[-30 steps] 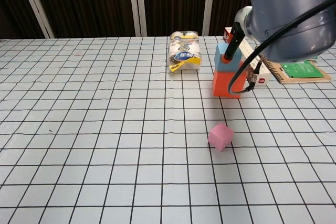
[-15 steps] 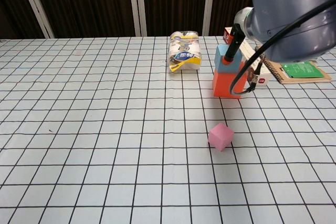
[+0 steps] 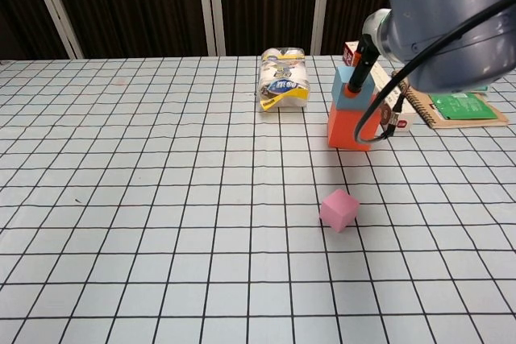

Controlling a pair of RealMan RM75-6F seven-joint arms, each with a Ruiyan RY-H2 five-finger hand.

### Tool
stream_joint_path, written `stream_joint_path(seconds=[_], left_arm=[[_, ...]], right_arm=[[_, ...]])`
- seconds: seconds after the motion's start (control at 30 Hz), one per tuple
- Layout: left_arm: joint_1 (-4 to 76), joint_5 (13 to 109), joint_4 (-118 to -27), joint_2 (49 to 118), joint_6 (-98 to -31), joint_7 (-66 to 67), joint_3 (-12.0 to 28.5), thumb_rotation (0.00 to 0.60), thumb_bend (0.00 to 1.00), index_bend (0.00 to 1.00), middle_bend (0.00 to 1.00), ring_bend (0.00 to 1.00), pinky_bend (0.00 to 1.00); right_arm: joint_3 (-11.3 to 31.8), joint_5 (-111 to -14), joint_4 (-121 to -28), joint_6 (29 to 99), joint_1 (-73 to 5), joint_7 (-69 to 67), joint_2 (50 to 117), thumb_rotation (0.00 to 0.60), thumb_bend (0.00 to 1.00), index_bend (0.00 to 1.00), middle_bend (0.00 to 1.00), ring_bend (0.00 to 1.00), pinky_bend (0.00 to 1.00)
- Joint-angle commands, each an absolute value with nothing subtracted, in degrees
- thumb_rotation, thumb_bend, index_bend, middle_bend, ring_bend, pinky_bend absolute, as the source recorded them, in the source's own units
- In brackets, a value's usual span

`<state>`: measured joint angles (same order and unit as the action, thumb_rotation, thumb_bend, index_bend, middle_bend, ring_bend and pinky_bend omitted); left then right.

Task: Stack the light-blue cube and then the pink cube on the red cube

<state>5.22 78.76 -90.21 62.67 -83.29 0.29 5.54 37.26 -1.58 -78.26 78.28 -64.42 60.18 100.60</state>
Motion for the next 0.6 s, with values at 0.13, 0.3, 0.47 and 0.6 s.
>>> stream_joint_path(seconds=[0.13, 0.3, 0.47, 0.6], left_arm=[[5.2, 78.8, -90.2, 62.7, -83.3, 0.3, 5.5, 0.6, 0.16, 0.04, 0.0, 0.0, 0.0], [5.2, 78.9, -90.2, 62.6, -83.4, 0.2, 5.5, 0.6, 0.16, 0.04, 0.0, 0.0, 0.0], [5.1, 79.0, -90.2, 62.6, -83.5, 0.0, 5.5, 0.6, 0.16, 0.04, 0.0, 0.0, 0.0], [5.1, 79.0, -90.1, 62.6, -83.5, 0.0, 5.5, 0.6, 0.16, 0.04, 0.0, 0.0, 0.0]], right_arm=[[37.4, -1.3, -79.1, 79.1, -64.3, 60.7, 100.1, 0.6, 0.84, 0.68, 0.0, 0.0, 0.0], [37.4, -1.1, -79.8, 79.8, -64.4, 61.1, 99.9, 0.6, 0.84, 0.7, 0.0, 0.0, 0.0], [37.5, -0.6, -80.0, 80.3, -64.4, 61.5, 99.9, 0.6, 0.84, 0.7, 0.0, 0.0, 0.0], [37.5, -0.2, -79.3, 80.1, -64.5, 61.6, 100.1, 0.6, 0.84, 0.7, 0.0, 0.0, 0.0]])
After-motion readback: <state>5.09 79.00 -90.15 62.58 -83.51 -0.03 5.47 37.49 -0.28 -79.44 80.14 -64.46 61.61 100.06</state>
